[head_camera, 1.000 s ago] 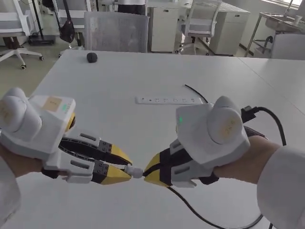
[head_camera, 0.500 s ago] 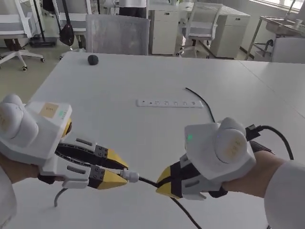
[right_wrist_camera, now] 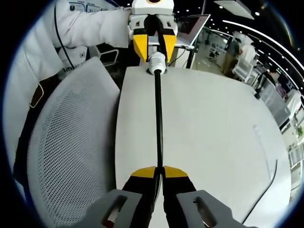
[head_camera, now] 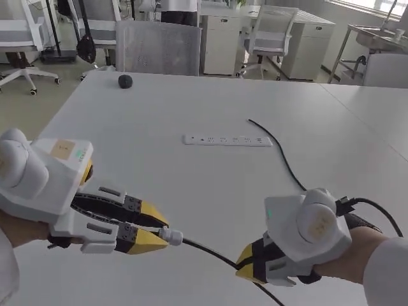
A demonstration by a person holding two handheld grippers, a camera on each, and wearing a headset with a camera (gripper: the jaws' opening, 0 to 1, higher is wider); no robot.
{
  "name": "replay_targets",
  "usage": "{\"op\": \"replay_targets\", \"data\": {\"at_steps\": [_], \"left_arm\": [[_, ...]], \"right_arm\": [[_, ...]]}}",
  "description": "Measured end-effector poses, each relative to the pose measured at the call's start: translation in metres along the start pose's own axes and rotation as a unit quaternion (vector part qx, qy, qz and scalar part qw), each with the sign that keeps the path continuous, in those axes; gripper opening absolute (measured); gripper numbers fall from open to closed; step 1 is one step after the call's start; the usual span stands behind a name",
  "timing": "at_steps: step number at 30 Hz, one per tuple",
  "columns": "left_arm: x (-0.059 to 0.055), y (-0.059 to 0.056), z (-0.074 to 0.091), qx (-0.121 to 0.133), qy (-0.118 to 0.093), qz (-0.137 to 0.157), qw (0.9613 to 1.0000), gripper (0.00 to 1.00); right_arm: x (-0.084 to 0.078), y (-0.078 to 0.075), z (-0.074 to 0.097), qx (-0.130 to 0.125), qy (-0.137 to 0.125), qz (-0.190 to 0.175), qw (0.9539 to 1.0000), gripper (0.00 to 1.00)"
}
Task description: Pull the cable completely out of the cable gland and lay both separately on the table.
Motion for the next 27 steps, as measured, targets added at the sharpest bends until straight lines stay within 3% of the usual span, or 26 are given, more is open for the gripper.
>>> {"op": "replay_targets", "data": {"at_steps": [12, 27], "left_arm": [[-0.002, 0.000, 0.003, 0.006, 0.001, 0.003, 1.0000, 0.15], [-0.003, 0.001, 0.007, 0.012, 0.002, 0.004, 0.9999, 0.15]], "right_arm": [[-0.025, -0.008, -0.013, -0.004, 0.026, -0.015, 0.9995, 0.00], [-0.032, -0.010, -0.011, -0.005, 0.035, -0.037, 0.9987, 0.00]]}}
Point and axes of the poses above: the centre of the closed fingertips' face, and the gripper's own axes: z roughly backward along the fingers, y roughly to its left, x roughly out of its top, the point moved 7 cm from there along z, roughly backward along the fingers, and after that the axes turned 8 degrees about -z, right-handed, at the moved point
